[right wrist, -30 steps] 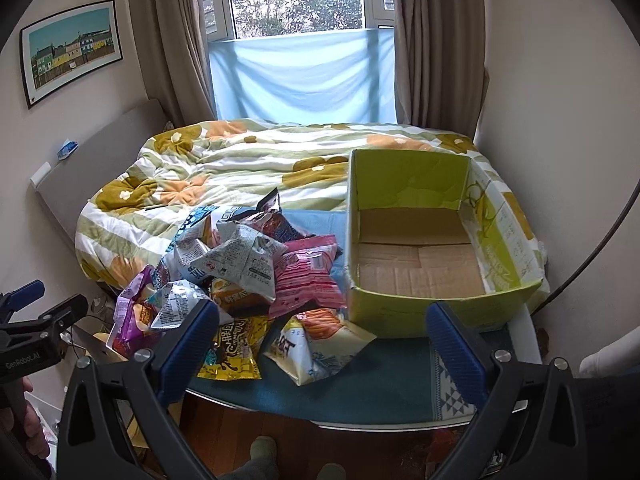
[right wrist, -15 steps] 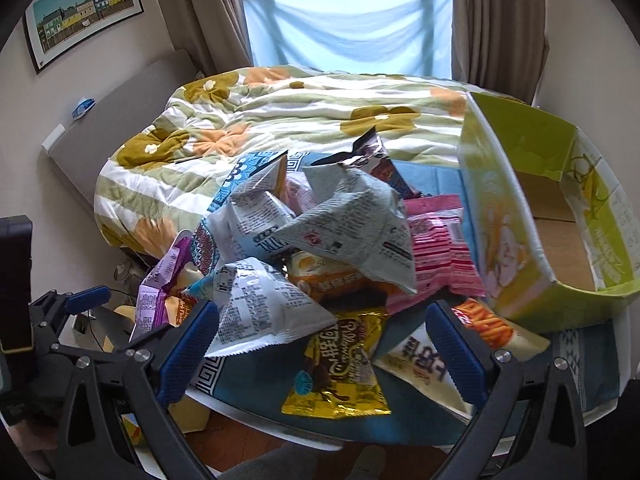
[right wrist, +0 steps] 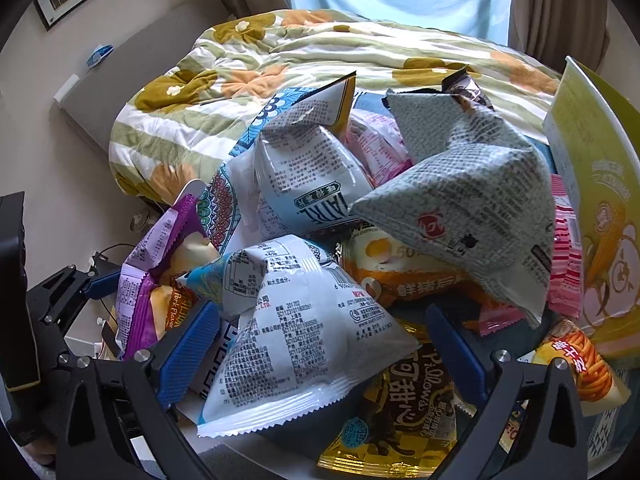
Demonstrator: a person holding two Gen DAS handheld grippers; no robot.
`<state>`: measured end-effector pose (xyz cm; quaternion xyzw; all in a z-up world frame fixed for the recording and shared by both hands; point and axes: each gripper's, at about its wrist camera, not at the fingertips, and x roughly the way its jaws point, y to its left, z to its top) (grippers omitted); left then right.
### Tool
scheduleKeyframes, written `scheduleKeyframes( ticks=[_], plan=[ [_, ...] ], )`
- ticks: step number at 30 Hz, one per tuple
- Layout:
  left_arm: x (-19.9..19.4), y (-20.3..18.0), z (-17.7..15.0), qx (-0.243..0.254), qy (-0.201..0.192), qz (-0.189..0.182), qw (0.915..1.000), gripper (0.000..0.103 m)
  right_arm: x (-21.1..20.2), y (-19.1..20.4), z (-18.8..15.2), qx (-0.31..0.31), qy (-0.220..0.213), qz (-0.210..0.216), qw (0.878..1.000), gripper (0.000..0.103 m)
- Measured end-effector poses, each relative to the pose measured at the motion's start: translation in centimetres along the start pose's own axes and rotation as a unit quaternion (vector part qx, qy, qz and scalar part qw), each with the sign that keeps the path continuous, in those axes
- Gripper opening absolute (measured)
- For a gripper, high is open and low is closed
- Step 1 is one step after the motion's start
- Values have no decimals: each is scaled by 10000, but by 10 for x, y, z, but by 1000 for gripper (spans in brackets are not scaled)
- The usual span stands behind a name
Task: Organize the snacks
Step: 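Lower both tools into the snack pile toward the bags, then grasp the purple snack bag with the left tool while the right tool grasps a white bag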
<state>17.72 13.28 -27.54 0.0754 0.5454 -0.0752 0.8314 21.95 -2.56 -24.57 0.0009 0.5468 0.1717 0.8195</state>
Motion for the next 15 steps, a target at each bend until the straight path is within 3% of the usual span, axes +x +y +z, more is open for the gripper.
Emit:
scheduleKeyframes(
  ticks=[11, 15],
  plan=[
    [-3, 3, 0, -87, -3, -195, 9998, 69, 25, 5, 4, -274, 398, 285, 9984, 102],
    [-5, 7, 1, -144, -19, -235, 9996, 68, 31, 6, 5, -322, 487, 312, 9978, 84]
  ],
)
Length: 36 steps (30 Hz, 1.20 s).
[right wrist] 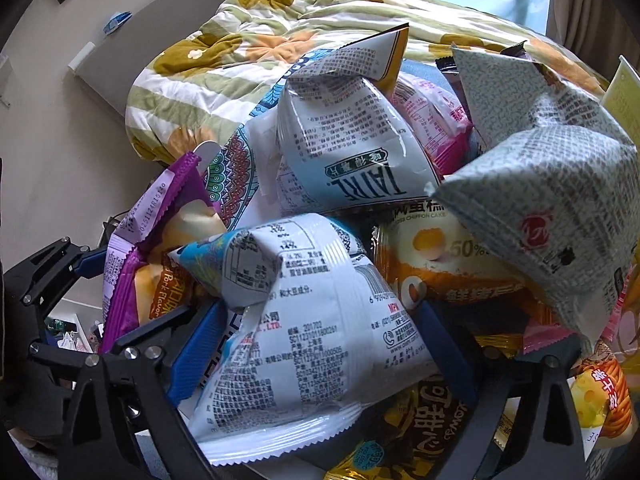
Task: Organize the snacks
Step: 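Grasp the purple snack bag with the left tool while the right tool grasps a white bag, then carry both bags over the cardboard box and open the left tool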
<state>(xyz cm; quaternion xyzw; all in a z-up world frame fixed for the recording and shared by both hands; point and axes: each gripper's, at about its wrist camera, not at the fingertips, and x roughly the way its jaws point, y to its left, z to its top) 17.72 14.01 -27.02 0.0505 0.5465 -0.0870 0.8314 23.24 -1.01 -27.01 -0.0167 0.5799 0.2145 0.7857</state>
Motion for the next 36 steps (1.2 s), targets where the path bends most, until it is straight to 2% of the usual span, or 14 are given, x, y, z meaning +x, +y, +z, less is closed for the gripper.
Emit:
scheduleKeyframes(
  ticks=[3, 6, 23, 30, 36],
  plan=[
    [-4, -1, -1, -7, -23, -19, 10000, 66, -3, 0, -2, 57, -15, 52, 10000, 76],
    [-13, -2, -1, -26, -98, -6, 9999, 66, -8, 1, -4, 108, -85, 59, 9999, 73],
    [-90, 15, -2, -156, -797, 82, 9967, 65, -68, 32, -2, 232, -700, 344, 9967, 73],
    [-128, 11, 31, 126, -1382, -56, 9903, 65, -121, 35, 10, 457, -1355, 113, 9897, 73],
    [-151, -16, 82, 414, -1827, -205, 9821, 65, -168, 8, 25, 860, -1917, -172, 9775, 73]
  ],
)
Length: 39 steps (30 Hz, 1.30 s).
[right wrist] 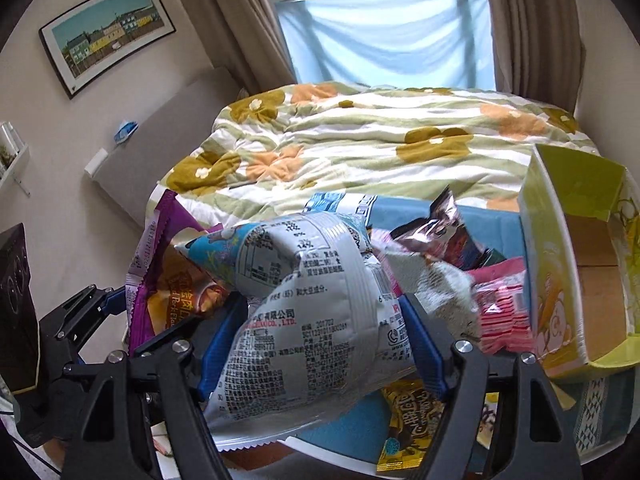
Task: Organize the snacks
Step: 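Carry both bags over the cardboard box and open the left tool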
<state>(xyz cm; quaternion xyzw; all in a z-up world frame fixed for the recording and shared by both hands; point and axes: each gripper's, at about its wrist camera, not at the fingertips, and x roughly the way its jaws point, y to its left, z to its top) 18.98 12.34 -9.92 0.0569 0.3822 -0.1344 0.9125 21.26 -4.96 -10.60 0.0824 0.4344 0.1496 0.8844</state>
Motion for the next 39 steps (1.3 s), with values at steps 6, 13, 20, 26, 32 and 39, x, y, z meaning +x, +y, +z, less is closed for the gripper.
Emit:
scheduleKeyframes(
  ticks=[6, 13, 20, 26, 32, 39],
  plan=[
    [16, -56, 61, 232, -316, -133, 9991, 65, -39, -63, 32, 337, -456, -369, 9977, 73],
    [65, -160, 127, 93, -384, -410, 9984, 65, -77, -171, 63, 616, -617, -745, 9934, 73],
    [139, -264, 169, -134, -3, -486, 9987, 65, -97, -273, 82, 690, -575, -983, 9911, 73],
    [203, -318, 182, -67, 450, -333, 9984, 65, -87, -329, 86, 747, -352, -970, 9919, 73],
    [253, -338, 175, 94, 1001, -283, 9945, 67, -70, -366, 83, 916, -157, -948, 9912, 73],
    [262, -342, 168, 217, 1051, -202, 9940, 103, -55, -387, 76, 1126, 49, -947, 9891, 73]
  ],
)
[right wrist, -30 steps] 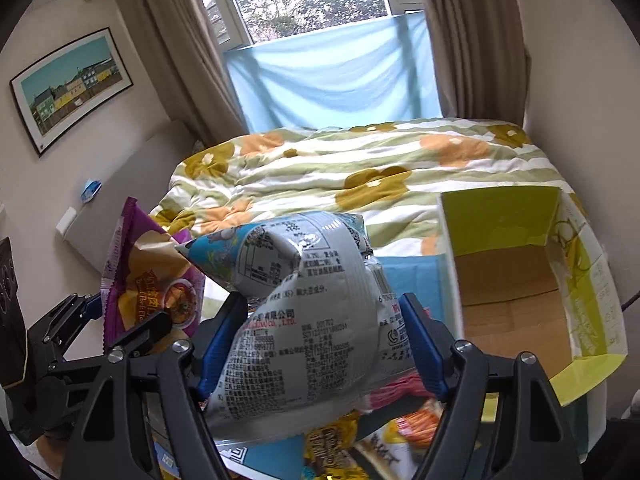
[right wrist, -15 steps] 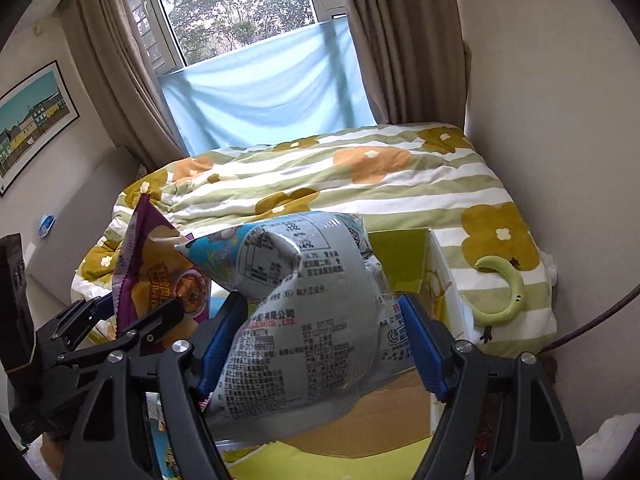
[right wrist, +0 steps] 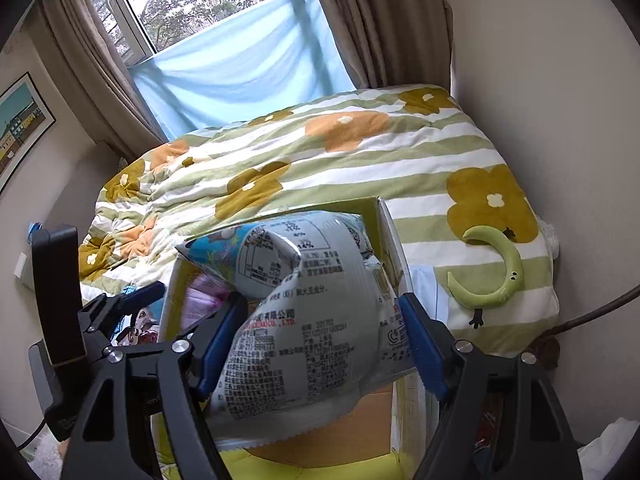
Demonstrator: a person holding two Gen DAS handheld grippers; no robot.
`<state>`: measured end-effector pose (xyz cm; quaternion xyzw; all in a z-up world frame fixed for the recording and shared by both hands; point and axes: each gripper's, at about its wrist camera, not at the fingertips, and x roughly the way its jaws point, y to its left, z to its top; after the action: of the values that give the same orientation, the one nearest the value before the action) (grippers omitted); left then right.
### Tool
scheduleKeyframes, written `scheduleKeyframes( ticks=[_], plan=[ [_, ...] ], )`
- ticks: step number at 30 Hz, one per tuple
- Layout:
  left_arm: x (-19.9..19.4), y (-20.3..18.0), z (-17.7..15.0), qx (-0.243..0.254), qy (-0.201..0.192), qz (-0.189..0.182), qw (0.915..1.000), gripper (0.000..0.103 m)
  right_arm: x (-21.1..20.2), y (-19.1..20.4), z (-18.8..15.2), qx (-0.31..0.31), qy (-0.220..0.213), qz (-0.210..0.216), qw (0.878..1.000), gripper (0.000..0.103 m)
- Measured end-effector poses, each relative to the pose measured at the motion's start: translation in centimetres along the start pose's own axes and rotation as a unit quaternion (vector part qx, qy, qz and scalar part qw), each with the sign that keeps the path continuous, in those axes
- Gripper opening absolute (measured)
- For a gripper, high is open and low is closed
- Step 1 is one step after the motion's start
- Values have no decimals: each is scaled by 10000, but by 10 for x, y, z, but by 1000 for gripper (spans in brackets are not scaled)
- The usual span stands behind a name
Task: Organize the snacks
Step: 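Carry both bags over the cardboard box and open the left tool, then open the right tool to drop the white bag into the box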
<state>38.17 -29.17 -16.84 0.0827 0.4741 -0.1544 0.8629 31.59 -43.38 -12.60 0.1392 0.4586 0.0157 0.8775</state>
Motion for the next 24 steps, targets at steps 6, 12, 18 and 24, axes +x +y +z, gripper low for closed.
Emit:
scheduleKeyframes(
  ticks=[6, 12, 18, 24],
  plan=[
    [-21, 23, -16, -104, 63, 115, 9999, 103, 2, 0, 1, -15, 19, -78, 10000, 73],
    [-48, 50, -31, -413, -3, 259, 9988, 103, 3, 18, 6, -292, 10, -82, 9995, 74],
    [-59, 65, -37, -708, -52, 332, 9969, 103, 27, 31, 13, -551, 100, -109, 9984, 75],
    [-54, 69, -41, -843, -3, 486, 9953, 103, 63, 29, 15, -578, 345, -119, 9977, 75]
  ],
)
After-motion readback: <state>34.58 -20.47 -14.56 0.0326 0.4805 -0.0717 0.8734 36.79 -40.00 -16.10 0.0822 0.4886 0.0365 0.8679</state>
